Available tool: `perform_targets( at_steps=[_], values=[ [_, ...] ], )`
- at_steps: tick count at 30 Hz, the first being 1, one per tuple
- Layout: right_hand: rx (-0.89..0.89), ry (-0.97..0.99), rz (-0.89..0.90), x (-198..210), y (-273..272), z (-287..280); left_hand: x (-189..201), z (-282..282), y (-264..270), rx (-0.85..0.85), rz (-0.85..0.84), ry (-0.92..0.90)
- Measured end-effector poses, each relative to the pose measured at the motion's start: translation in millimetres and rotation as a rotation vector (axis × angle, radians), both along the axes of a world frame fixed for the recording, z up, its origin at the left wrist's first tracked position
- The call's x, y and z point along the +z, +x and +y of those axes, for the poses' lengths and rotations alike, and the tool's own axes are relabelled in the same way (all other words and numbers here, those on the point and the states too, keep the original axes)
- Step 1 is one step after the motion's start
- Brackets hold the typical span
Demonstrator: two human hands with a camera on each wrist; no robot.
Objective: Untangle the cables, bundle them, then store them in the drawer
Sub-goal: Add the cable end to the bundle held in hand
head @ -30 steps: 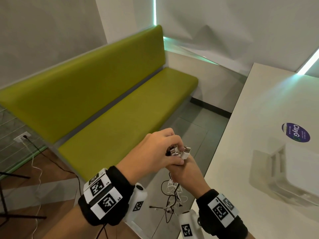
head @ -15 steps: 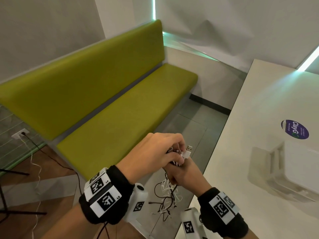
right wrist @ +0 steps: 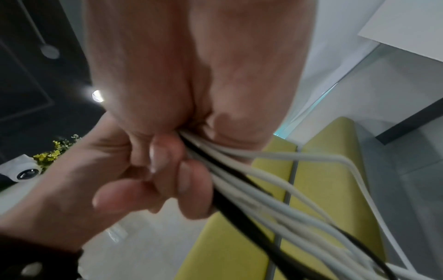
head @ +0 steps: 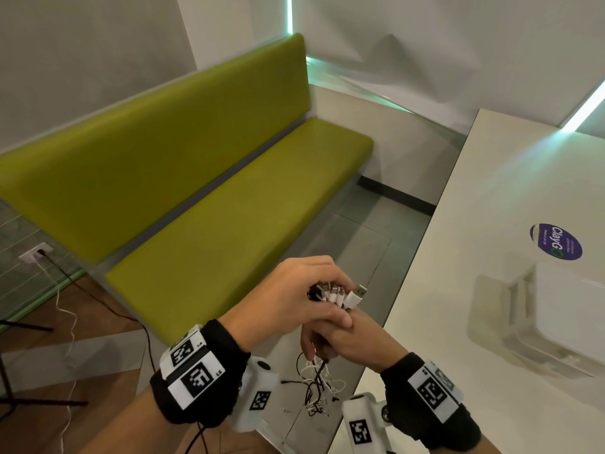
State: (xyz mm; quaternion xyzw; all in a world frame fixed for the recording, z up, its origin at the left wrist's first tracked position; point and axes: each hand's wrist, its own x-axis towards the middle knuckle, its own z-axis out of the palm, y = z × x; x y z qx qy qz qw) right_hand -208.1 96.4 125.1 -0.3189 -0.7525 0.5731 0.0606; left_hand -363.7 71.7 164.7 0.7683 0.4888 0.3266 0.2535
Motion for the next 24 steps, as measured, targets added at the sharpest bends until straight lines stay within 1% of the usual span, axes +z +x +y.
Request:
perform_targets(
  at_steps=[3,6,9,11,13,19,24],
  values=[
    [0.072,-0.071,0.003,5,2,0,1,-2,4,0.008,-0.055,0.047],
    [0.067,-0.162,0.051,8,2,1,-1,0,6,0.006,-0.055,0.012],
    [0.072,-0.197,0.098,9,0,1,-4,3,8,-0.045,0.032,-0.050],
    [0.070,-0.202,0.122,9,1,1,-3,5,9,-0.075,0.099,-0.054],
    [0.058,-0.181,0.111,8,3,3,0,7,10,-0.076,0.111,-0.052],
    [0.052,-0.184,0.089,7,4,6,4,11,15,-0.090,0.070,0.007],
    [0.033,-0.211,0.136,12,6,5,6,12,17,-0.061,-0.044,0.062]
  ],
)
